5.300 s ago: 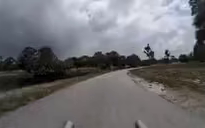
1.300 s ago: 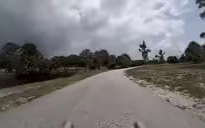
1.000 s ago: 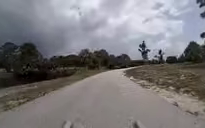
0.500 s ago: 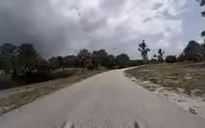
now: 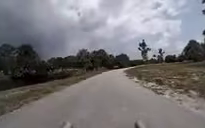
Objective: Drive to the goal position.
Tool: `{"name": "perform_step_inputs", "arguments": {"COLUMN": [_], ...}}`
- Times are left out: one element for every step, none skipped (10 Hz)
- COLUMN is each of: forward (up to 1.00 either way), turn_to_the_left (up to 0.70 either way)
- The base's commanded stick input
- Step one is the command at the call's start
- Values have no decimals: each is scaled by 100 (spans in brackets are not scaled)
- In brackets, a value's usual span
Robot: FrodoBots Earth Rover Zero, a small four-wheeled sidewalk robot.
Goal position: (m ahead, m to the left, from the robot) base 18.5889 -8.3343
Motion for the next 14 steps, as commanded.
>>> {"name": "perform_step_inputs", "arguments": {"forward": [85,85,85,85,85,85,85,85,85,85,85,85,85,85], "turn_to_the_left": [0,0,0,0,0,0,0,-34,-34,-19,0,0,0,0]}}
